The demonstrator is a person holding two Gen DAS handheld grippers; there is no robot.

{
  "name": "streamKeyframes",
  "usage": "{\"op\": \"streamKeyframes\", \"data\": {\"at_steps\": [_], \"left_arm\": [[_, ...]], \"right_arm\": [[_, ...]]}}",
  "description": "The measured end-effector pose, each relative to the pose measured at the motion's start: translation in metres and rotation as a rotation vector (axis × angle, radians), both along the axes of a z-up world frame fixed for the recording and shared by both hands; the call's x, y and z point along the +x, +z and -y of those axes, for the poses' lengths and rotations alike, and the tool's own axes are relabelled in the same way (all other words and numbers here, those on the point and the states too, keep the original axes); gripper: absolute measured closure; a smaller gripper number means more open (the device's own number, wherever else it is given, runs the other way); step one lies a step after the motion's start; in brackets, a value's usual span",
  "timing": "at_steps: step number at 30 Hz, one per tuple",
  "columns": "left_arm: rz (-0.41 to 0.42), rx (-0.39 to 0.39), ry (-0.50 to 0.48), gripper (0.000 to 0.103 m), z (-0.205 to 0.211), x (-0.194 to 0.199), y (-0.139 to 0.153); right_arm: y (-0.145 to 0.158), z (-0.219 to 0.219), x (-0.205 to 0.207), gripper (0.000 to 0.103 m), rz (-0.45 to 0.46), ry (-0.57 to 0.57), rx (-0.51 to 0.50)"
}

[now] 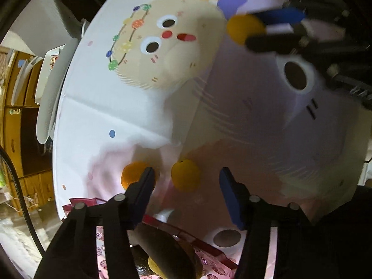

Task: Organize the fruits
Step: 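Grasp a mandarin with the left tool while the right tool grasps another mandarin, then carry both mandarins into the pink bowl and open both tools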

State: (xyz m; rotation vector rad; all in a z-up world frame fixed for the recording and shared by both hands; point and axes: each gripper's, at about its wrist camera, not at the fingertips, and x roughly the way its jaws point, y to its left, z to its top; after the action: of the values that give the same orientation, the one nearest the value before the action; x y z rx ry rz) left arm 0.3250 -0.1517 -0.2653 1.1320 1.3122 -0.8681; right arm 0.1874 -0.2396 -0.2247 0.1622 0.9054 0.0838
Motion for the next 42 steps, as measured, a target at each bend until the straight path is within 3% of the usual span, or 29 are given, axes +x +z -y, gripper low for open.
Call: {"op": "streamKeyframes", "data": {"at_steps": [11, 19, 23, 29, 34, 42], "left_arm": [[0.01, 0.06, 0.031, 0.073, 0.006, 0.005, -0.028], [-0.019, 0.014, 0.11, 0.076, 0.0, 0.021, -0.025], [-0.03, -0.047, 0.167, 0.076, -0.003, 0.031, -0.01], [-0.03, -0.207, 0.31, 0.076, -0.009, 0.044, 0.031], [-0.041, -0.361, 0.447, 0.076, -0.033, 0.05, 0.068], [-0.056, -0.518, 0.648, 0.076, -0.084, 0.032, 0.114]], "right_arm": [[0.013, 0.008, -0.01, 0.074, 0.02, -0.03, -0.001], [0.013, 0.006, -0.01, 0.074, 0.02, -0.028, 0.019], [0.015, 0.003, -0.01, 0.074, 0.022, -0.028, 0.027], [0.026, -0.008, -0.013, 0.074, 0.048, -0.024, 0.048], [0.036, -0.026, -0.014, 0.074, 0.077, -0.011, 0.078], [0.054, -0.066, -0.017, 0.074, 0.116, -0.006, 0.134]]}}
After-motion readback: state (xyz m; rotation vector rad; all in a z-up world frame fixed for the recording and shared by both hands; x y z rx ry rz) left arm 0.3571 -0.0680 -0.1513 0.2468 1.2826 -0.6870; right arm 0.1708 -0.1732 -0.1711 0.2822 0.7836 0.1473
